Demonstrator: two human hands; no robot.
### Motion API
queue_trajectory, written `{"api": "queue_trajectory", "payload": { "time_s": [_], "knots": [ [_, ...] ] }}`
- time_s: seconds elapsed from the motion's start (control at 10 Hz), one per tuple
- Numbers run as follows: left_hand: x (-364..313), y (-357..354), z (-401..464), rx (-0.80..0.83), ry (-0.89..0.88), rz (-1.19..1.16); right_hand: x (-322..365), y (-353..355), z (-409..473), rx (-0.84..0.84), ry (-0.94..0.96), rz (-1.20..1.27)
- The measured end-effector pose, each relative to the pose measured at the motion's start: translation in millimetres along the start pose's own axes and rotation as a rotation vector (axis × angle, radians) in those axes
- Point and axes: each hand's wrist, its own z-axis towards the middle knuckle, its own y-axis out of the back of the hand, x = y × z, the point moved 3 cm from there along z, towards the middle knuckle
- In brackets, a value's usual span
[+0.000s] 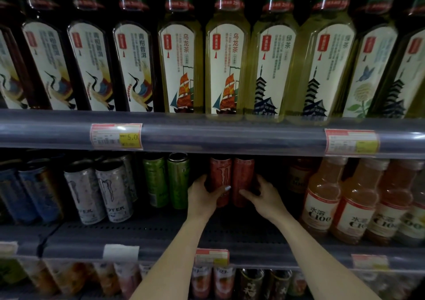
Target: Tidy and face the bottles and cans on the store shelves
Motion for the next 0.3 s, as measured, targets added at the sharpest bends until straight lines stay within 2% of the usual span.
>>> {"api": "queue_trajectory", "payload": {
  "time_s": [0.2, 0.3],
  "knots": [
    [-3, 3, -8, 0.123, -0.001, 0.073, 8, 0, -4, 0.012, -0.040, -0.132],
    [-7, 17, -17, 0.109, -0.040, 0.158, 23, -7, -23, -0.225, -0.020, -0.207]
  ]
}}
